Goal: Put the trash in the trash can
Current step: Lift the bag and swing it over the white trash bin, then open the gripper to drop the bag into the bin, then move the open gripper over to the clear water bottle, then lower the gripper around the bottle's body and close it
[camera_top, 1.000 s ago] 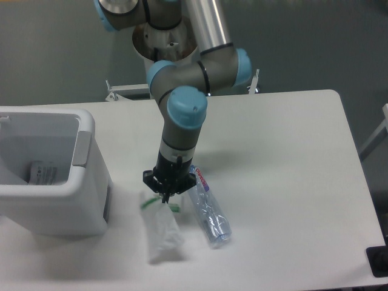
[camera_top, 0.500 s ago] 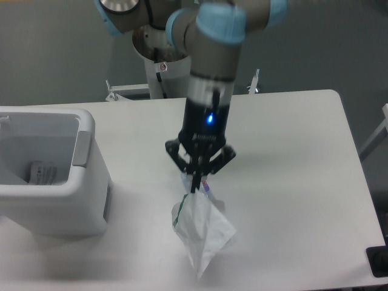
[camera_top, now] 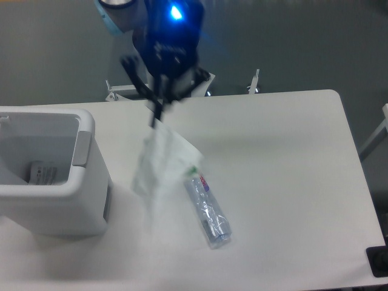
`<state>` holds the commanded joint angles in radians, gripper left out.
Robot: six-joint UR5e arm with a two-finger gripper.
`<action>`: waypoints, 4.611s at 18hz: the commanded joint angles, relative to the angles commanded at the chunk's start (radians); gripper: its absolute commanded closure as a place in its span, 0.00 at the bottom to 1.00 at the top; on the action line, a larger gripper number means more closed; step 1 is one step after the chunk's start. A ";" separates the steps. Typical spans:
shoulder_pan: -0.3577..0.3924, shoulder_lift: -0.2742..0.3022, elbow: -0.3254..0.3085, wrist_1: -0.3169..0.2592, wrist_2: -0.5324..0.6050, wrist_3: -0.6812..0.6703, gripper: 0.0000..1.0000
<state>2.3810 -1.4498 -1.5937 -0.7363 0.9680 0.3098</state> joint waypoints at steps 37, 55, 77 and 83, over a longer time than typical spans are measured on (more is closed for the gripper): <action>0.165 -0.073 -0.189 -0.006 0.061 -0.158 0.00; 0.215 -0.541 -0.063 -0.005 0.299 -0.140 0.00; 0.107 -0.724 0.000 -0.003 0.385 -0.140 0.00; 0.095 -0.739 0.000 -0.002 0.422 -0.137 0.00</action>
<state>2.4758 -2.1890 -1.5938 -0.7378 1.3898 0.1733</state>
